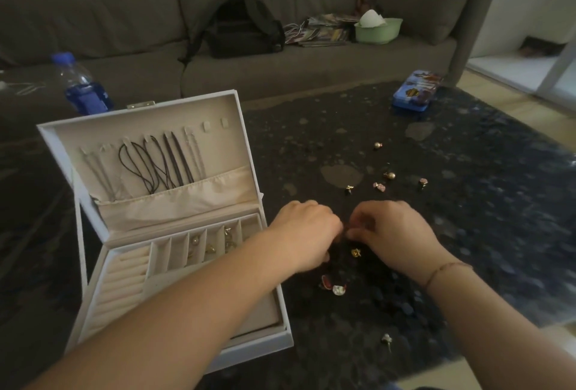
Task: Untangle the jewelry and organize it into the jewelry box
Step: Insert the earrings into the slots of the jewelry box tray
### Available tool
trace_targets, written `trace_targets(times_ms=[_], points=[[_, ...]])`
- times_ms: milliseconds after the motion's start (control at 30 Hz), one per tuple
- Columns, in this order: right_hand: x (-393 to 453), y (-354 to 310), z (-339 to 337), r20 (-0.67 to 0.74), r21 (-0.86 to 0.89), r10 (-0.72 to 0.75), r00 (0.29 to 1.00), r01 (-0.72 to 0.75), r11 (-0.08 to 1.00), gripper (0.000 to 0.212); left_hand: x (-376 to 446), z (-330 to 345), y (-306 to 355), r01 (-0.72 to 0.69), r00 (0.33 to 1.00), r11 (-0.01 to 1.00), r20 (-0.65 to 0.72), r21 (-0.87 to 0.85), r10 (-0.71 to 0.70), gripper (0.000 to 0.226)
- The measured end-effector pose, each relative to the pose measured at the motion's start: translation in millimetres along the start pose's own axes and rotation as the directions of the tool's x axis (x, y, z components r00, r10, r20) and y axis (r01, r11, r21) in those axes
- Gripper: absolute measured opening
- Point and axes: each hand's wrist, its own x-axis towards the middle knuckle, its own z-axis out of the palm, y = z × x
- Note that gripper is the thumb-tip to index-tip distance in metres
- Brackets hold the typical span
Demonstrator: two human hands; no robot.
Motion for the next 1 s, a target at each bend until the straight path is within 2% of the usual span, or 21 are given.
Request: trace_targets(times_ms=[133, 233, 367, 433, 500, 600, 733, 833, 933, 1000], points=[[0.5, -2.1, 7.2, 0.016, -0.136, -0.085, 0.996, 0.086, 0.987, 0.009, 1.2, 5.9, -3.7, -0.019, 0.999, 0.999, -0.049, -0.039, 0.018, 0.019], [-0.3, -4.4, 7.7, 0.037, -0.157, -0.136, 0.99, 0.14, 0.978, 0.011, -0.8, 7.3, -5.7, -0.045, 0.996, 0.995, -0.074, -0.086, 0.038, 0.015], [-10.3, -16.4, -4.7, -0.083, -0.135, -0.182, 0.98, 0.17, 0.976, 0.012, -13.2, 4.0, -16.0, -0.037, 0.987, 0.947, -0.157, -0.319, -0.015, 0.011], [-21.7, -27.9, -9.5, -0.085, -0.143, -0.226, 0.97, 0.213, 0.967, 0.015, -24.4, 0.7, -23.6, -0.035, 0.979, 0.879, -0.195, -0.475, -0.066, 0.009], [-36.7, -43.5, -10.7, 0.013, -0.213, -0.27, 0.963, 0.267, 0.94, 0.02, -37.6, -2.8, -30.9, -0.031, 0.966, 0.798, -0.223, -0.602, -0.13, 0.008], [-50.9, -56.2, -0.7, 0.146, -0.308, -0.261, 0.954, 0.294, 0.905, 0.029, -62.6, -8.5, -41.1, -0.029, 0.962, 0.655, -0.199, -0.755, -0.187, 0.008], [-60.5, -64.3, 13.9, 0.165, -0.44, -0.301, 0.939, 0.344, 0.83, 0.025, -109.3, -12.7, -64.2, -0.048, 0.944, 0.463, -0.191, -0.885, -0.268, 0.009], [-63.7, -70.6, 19.5, 0.211, -0.526, -0.336, 0.918, 0.396, 0.753, 0.021, -156.3, -9.3, -90.1, -0.059, 0.895, 0.342, -0.201, -0.938, -0.398, 0.009], [-65.0, -92.0, 13.3, 0.103, -0.512, -0.277, 0.955, 0.289, 0.809, 0.022, -211.0, 3.5, -117.2, -0.005, 0.826, 0.283, -0.163, -0.959, -0.54, 0.007], [-65.6, -105.6, 8.6, 0.015, -0.378, -0.325, 0.946, 0.306, 0.874, 0.024, -241.7, 14.7, -133.1, 0.021, 0.766, 0.24, -0.139, -0.971, -0.628, 0.007]])
